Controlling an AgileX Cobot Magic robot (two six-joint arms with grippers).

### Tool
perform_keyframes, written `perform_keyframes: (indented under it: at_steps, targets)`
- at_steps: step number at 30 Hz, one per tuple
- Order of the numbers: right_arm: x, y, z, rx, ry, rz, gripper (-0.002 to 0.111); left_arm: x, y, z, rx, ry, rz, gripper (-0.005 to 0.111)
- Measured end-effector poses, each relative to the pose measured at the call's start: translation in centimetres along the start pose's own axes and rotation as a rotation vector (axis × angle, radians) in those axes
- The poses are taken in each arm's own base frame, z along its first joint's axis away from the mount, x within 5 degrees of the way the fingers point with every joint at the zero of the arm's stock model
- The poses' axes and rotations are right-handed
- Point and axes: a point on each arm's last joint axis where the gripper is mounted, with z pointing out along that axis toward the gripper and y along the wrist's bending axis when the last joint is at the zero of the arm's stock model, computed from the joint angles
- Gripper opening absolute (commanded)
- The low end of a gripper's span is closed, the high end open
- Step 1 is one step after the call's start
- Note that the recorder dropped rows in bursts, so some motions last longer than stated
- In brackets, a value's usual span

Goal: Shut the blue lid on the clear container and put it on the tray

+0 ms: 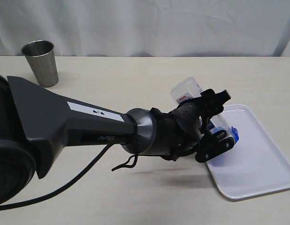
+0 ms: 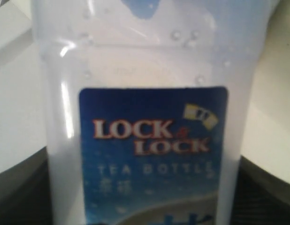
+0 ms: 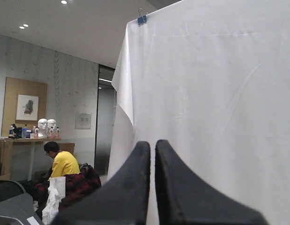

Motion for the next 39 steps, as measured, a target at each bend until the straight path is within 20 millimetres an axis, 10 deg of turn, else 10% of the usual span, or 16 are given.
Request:
perform_keyframes:
  at_steps: [15, 27, 39]
  targets:
    - [0.5, 0.0, 0.0, 0.0, 0.014, 0.002, 0.004, 0.0, 0.1, -0.1, 0.0, 0.014, 0.02, 0.0]
    - [0.5, 0.0, 0.0, 0.0, 0.014, 0.002, 0.004, -0.4, 0.1, -0.1, -0.001, -0.026, -0.58, 0.0]
    - [0.5, 0.0, 0.0, 0.0, 0.014, 0.004, 0.004, -2.2, 3.1, -0.6, 0.1, -0.505, -1.112, 0.0]
